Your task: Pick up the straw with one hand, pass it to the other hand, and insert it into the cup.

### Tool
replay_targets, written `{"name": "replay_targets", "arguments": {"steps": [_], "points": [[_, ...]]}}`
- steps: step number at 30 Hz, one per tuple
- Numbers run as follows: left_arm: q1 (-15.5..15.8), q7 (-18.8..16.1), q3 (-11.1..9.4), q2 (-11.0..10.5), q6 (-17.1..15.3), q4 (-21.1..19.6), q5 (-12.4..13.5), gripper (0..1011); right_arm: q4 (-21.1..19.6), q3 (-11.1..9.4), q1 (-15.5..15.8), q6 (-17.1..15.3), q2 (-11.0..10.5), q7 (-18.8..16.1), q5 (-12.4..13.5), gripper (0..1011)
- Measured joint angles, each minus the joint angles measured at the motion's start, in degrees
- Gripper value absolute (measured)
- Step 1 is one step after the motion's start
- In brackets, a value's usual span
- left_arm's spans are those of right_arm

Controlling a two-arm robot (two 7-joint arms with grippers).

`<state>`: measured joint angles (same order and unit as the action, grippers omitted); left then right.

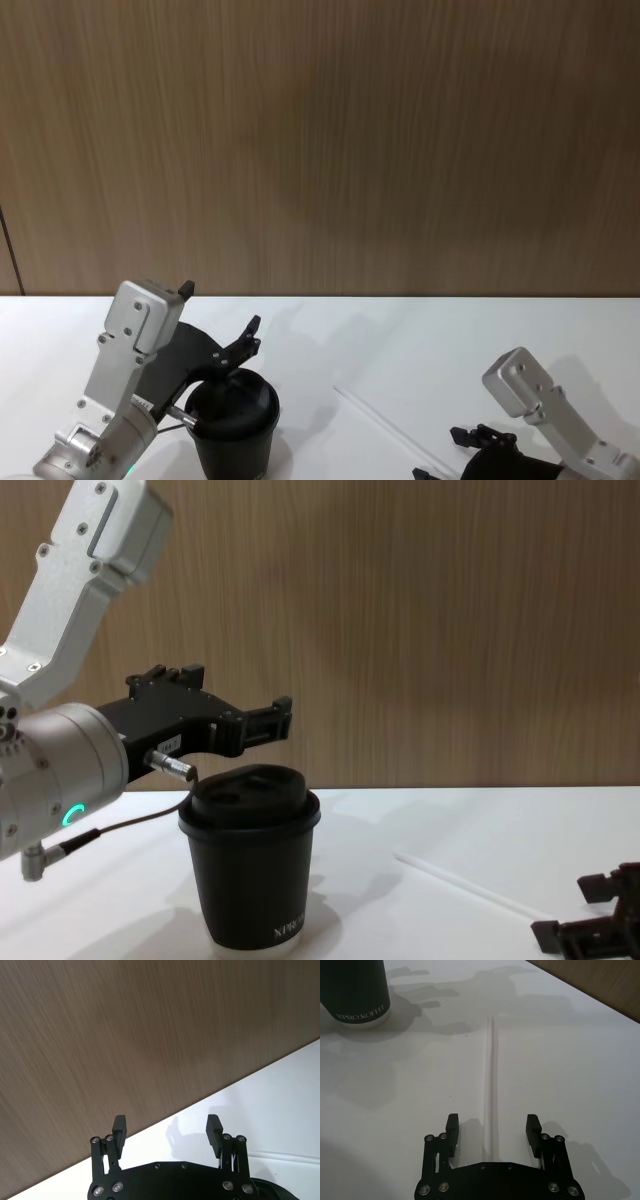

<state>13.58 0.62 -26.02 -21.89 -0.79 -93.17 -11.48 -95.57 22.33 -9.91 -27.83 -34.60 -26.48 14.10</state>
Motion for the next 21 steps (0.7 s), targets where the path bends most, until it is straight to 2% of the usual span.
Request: {"name": "replay_targets", "arguments": {"steps": [8,21], "points": [[0.0,0.0,0.0,0.0,0.0,0.0,0.0,1000,0.4,0.7,-0.6,-0.6,-0.2,-0.8,0.0,762],[0.0,0.0,0.0,0.0,0.0,0.0,0.0,999,0.5,1.8,-1.2,-1.3,-0.9,-1.9,0.3,441]]}}
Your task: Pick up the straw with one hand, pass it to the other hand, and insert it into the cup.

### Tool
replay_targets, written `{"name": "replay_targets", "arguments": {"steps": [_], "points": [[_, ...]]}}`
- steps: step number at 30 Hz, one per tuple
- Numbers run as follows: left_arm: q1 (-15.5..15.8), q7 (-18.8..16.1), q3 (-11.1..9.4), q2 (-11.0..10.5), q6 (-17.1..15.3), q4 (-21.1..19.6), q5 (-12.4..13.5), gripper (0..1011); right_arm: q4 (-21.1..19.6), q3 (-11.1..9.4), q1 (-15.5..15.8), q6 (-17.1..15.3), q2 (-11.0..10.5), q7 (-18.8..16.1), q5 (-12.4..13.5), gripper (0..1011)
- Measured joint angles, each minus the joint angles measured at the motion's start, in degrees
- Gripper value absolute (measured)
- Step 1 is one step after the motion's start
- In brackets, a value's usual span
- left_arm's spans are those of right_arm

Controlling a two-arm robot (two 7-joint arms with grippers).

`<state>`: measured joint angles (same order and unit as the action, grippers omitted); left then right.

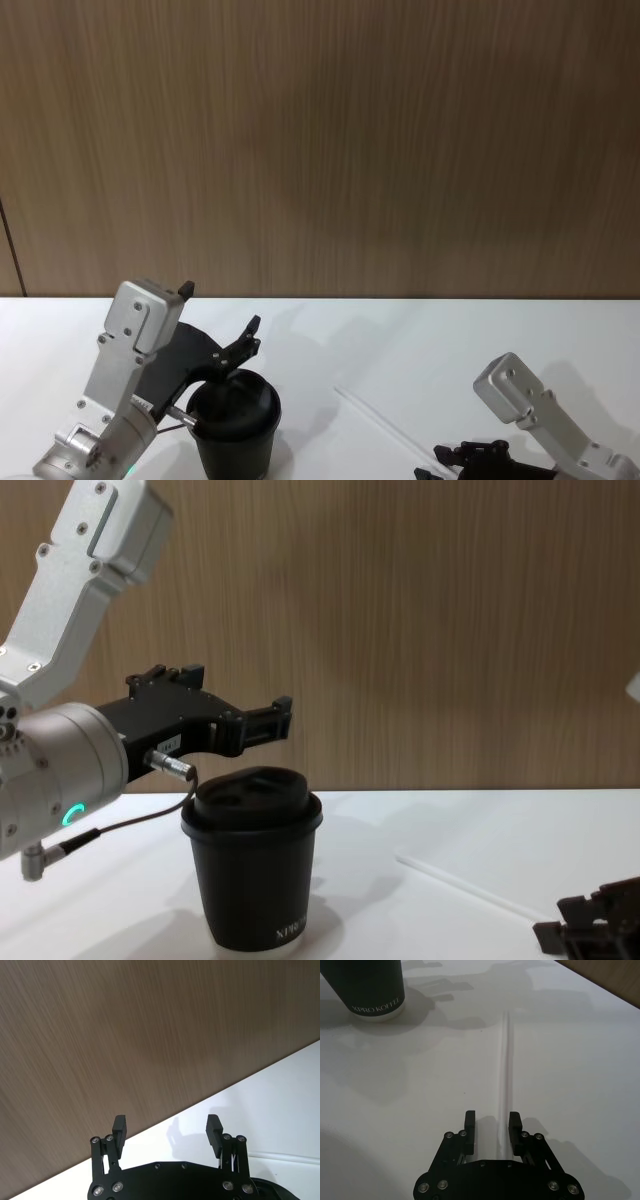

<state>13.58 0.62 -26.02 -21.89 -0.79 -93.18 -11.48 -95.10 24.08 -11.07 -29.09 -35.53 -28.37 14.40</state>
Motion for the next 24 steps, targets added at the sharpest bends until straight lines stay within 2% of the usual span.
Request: {"name": "replay_targets", "arguments": {"steps": [3,4,24], "points": [[0.0,0.0,0.0,0.0,0.0,0.0,0.0,1000,0.0,0.2,0.0,-0.1,-0.2,-0.1,0.1,376],[0.0,0.0,0.0,0.0,0.0,0.0,0.0,999,0.0,0.3,-0.1,-0.1,-0.2,-0.2,0.2,326],[0.0,0.0,0.0,0.0,0.0,0.0,0.0,1000,-0.4,0.4,0.1,-0.4,-1.2,0.2,0.8,194]]}}
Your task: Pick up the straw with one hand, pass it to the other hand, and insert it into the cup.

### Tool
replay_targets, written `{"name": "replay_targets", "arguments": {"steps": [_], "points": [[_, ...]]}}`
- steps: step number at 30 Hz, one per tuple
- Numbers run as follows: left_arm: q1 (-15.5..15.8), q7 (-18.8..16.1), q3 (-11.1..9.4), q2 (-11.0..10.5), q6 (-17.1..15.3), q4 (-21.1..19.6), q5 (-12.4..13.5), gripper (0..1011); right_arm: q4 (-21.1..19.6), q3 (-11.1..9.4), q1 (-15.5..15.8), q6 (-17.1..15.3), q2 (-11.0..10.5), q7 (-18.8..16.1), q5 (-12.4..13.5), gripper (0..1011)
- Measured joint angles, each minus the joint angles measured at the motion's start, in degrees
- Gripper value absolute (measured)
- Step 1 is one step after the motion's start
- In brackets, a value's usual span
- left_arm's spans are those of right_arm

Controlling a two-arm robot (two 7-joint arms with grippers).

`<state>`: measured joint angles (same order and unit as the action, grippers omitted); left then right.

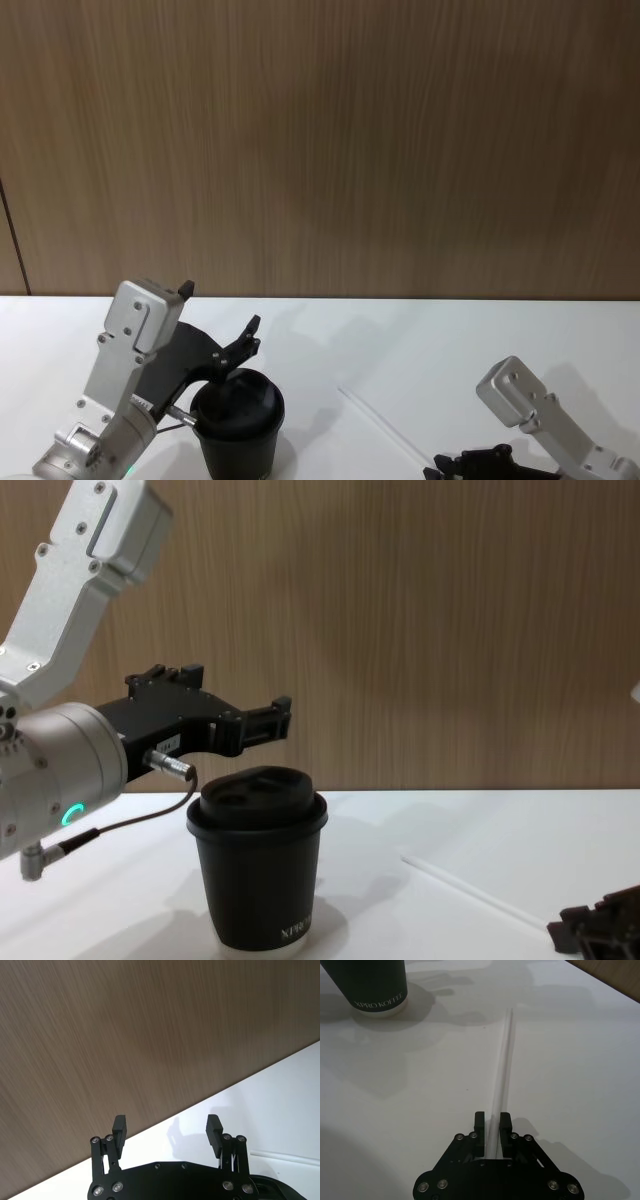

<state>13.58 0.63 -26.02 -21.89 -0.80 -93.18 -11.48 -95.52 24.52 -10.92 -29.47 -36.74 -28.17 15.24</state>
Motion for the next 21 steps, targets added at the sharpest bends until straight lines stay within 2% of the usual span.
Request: {"name": "replay_targets", "arguments": {"steps": [11,21], "points": [[0.0,0.0,0.0,0.0,0.0,0.0,0.0,1000,0.0,-0.5,0.4,0.0,0.2,0.8,0.1,129],[0.0,0.0,0.0,0.0,0.0,0.0,0.0,1000,0.2,-1.3,0.7,0.4,1.3,2.2,-0.2,68]]}}
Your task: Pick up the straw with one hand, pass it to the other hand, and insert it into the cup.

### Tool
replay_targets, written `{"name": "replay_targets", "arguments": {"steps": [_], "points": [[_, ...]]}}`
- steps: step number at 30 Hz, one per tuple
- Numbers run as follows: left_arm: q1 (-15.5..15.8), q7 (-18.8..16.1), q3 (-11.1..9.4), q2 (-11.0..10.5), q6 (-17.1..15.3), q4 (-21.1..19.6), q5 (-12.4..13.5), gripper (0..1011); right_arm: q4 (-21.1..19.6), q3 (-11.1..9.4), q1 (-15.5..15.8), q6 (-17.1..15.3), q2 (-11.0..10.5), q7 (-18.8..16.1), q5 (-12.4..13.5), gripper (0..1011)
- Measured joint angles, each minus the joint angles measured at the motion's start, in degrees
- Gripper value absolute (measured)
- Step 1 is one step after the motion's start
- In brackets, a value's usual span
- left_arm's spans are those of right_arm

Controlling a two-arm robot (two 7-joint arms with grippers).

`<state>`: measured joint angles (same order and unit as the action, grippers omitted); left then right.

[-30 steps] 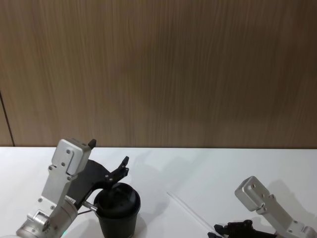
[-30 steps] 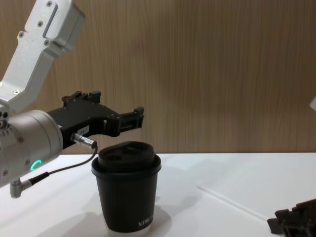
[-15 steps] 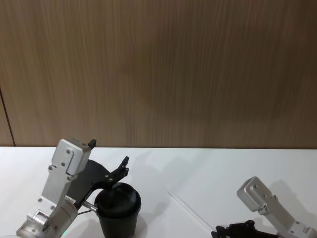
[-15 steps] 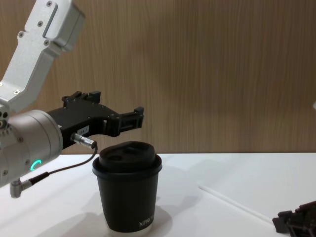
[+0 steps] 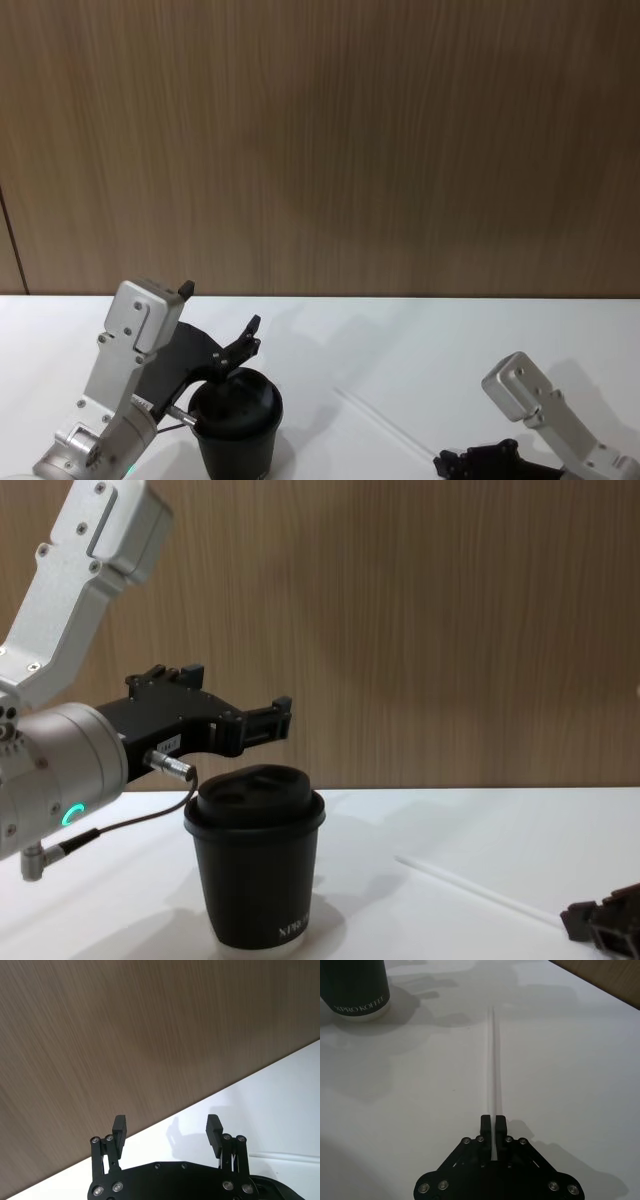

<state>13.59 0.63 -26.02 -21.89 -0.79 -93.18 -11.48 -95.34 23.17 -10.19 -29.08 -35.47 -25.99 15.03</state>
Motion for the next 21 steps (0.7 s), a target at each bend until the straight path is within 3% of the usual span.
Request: {"name": "replay_targets", "arguments": {"steps": [9,21], "points": [[0.0,0.0,0.0,0.0,0.0,0.0,0.0,1000,0.2,-1.1,0.0,0.7,1.5,1.7,-0.4,21],[0.0,0.0,0.0,0.0,0.0,0.0,0.0,1000,-2.2,-4.5,-0.1,4.0,5.1,4.4,1.5,0]]}}
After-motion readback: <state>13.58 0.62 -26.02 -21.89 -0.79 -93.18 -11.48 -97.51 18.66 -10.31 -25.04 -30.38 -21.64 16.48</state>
